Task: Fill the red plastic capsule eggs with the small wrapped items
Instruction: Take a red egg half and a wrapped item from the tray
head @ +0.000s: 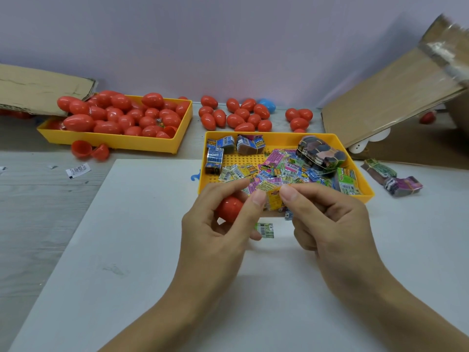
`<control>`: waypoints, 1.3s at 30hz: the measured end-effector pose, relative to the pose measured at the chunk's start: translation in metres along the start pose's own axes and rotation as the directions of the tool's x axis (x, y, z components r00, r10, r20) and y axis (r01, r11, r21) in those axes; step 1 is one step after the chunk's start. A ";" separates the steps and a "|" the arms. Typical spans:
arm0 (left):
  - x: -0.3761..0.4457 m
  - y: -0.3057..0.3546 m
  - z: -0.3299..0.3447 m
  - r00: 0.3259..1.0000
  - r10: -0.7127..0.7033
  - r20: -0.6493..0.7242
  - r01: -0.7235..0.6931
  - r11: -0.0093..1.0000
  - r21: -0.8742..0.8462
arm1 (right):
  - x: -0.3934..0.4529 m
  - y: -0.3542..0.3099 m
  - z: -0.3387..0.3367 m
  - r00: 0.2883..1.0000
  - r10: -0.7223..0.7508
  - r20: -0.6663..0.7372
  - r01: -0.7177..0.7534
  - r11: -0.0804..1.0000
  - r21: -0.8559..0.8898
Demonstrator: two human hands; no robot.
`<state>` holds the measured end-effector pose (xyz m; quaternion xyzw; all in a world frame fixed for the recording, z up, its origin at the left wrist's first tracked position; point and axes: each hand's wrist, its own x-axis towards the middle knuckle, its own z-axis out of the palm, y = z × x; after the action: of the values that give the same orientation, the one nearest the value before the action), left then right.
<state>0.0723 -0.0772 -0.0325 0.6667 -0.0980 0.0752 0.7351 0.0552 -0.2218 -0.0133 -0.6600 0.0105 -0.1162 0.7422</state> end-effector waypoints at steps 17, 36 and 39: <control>0.001 0.000 -0.004 0.987 0.138 0.087 -0.140 0.990 0.019 | -0.002 -0.003 -0.014 0.882 -0.390 0.265 0.472 0.706 -0.528; -0.003 0.000 -0.002 0.967 0.223 0.126 -0.236 0.966 0.102 | 0.002 -0.008 -0.016 0.903 -0.312 0.294 0.429 0.670 -0.606; -0.003 0.000 -0.002 0.962 0.243 0.122 -0.258 0.959 0.118 | 0.002 -0.011 -0.017 0.947 -0.200 0.252 0.302 0.822 -0.483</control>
<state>0.0695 -0.0756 -0.0336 0.6993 -0.2155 0.1383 0.6674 0.0526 -0.2403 -0.0049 -0.8379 -0.1171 -0.1426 0.5137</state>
